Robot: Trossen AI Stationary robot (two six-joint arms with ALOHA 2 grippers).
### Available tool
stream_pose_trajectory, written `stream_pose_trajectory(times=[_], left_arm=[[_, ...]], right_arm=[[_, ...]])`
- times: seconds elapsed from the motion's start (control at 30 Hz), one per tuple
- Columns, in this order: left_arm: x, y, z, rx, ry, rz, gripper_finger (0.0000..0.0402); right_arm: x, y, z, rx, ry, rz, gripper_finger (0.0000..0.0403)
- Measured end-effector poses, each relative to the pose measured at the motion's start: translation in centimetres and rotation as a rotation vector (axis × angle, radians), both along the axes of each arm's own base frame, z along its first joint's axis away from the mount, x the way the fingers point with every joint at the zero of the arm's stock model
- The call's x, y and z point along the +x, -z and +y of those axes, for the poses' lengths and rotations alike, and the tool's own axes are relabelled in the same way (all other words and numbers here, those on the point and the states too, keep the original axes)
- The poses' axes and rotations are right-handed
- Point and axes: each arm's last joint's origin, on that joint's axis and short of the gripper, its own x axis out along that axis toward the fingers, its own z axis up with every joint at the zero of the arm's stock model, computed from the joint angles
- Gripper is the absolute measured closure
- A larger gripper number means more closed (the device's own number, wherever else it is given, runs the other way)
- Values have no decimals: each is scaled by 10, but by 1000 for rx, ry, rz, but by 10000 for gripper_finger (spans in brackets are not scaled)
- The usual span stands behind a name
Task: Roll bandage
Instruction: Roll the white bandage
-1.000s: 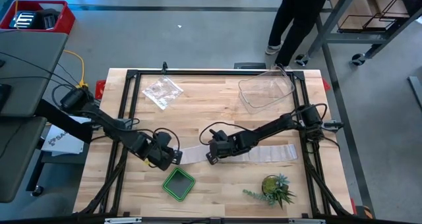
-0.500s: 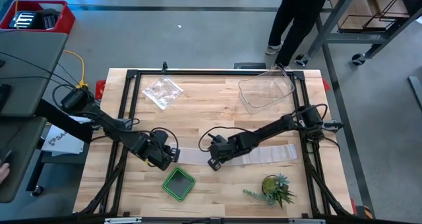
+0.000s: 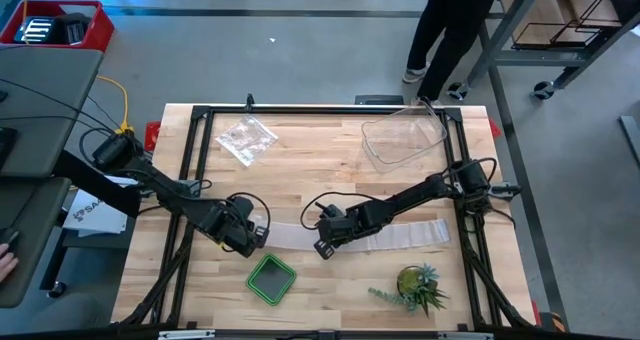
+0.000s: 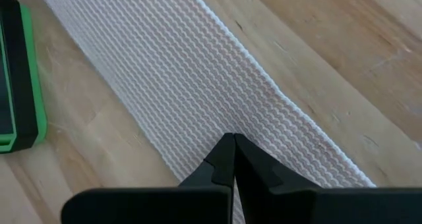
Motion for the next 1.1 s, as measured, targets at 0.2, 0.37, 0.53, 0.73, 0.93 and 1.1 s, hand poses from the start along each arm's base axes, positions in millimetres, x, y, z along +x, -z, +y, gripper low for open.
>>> stream_pose_trajectory(times=[0.2, 0.37, 0.53, 0.73, 0.93, 1.1], left_arm=[[-1, 0, 2, 9, 32, 29, 394], [0, 0, 3, -5, 32, 36, 394], [3, 0, 7, -6, 67, 46, 394], [9, 6, 12, -8, 48, 63, 394], [14, 6, 9, -15, 47, 100, 394], [27, 3, 5, -1, 77, 73, 394]], right_arm=[[0, -1, 0, 9, 7, -1, 403], [-1, -1, 0, 7, 9, 7, 403], [-1, -1, -3, -4, 16, 10, 403], [1, -1, -9, -13, 20, 9, 403], [1, -1, -12, -16, 23, 9, 403], [2, -2, -12, -18, 17, 7, 403]])
